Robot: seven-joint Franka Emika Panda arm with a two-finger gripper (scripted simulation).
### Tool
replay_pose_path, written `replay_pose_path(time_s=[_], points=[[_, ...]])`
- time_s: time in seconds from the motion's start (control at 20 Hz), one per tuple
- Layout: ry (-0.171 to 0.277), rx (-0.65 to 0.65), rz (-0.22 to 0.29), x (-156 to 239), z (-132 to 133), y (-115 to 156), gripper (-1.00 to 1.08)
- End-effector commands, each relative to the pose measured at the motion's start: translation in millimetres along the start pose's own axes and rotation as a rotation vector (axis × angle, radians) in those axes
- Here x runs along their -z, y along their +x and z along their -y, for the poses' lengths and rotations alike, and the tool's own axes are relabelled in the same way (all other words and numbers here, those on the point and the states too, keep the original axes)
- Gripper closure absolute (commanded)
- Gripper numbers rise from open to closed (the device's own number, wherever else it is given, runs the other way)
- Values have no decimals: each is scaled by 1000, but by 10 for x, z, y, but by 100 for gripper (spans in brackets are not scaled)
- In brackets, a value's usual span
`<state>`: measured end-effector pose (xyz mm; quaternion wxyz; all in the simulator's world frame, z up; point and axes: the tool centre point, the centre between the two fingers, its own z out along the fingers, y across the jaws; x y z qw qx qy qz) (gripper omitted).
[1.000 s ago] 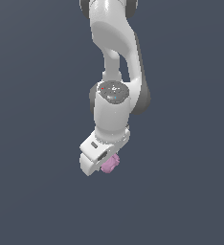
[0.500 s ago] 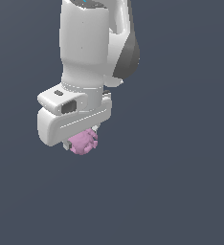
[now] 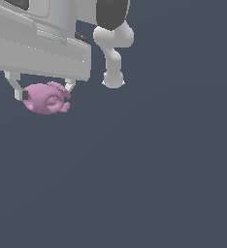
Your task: Pick up the object and move it to a goal position.
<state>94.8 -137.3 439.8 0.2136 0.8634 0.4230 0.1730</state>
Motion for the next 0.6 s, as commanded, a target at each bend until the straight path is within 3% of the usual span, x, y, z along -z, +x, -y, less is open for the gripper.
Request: replay_pose_path(time_s=[0.0,0.25,0.55], points=[[-32,10,-11,227,-130,-69,108],[-72,22,-26,524,-292,-157,108],[-84,25,-33,614,-342,-179,108]])
